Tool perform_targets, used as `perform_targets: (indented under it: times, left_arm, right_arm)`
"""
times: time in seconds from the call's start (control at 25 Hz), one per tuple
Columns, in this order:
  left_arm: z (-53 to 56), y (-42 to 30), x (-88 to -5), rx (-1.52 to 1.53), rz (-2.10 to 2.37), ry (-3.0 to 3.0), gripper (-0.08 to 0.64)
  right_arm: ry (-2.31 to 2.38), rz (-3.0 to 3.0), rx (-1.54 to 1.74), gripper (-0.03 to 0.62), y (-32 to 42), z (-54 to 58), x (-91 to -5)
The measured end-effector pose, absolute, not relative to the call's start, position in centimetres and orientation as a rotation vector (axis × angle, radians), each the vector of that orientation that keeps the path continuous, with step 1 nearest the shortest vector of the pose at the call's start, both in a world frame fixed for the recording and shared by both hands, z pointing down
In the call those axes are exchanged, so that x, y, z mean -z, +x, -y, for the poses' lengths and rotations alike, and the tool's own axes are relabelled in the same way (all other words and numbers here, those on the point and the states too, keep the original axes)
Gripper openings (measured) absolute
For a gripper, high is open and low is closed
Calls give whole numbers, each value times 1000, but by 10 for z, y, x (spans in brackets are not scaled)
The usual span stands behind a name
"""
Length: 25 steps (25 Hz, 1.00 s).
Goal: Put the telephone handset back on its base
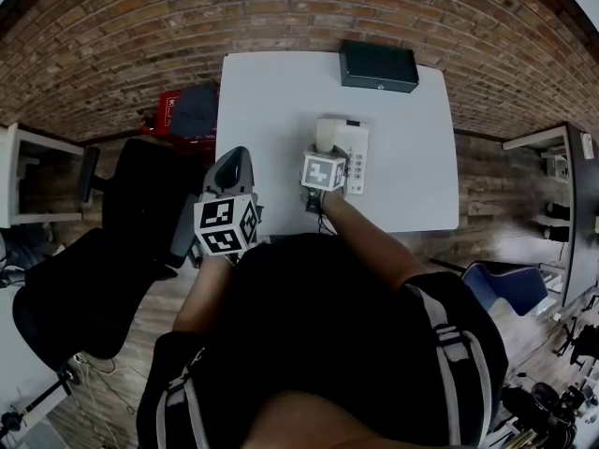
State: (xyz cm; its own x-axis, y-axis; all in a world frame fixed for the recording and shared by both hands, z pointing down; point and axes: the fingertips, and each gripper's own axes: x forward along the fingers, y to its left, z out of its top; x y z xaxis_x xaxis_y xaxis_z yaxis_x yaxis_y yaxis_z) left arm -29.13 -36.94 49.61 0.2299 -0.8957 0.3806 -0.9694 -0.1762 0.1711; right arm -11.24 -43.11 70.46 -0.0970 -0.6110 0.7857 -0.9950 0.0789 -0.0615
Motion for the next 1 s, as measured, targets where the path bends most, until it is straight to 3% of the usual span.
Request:
perform_targets:
  times: [0.52, 0.6, 0.68, 1.0]
  left_arm:
    - [374, -274, -492, -261, 1680, 2189, 9]
    - [377, -268, -491, -260, 1666, 2205, 10]
    - [380, -262, -489, -259, 1651, 2225, 9]
    - [388, -232, -479, -260, 1581, 2308, 9]
  right_arm:
    - [1653, 2111, -781, 241, -113, 439, -644]
    - [1690, 2190, -740, 127, -106, 440, -617]
    - [1688, 2281, -730, 79, -103, 440, -593]
    - [1800, 2511, -527, 20, -73, 423, -485]
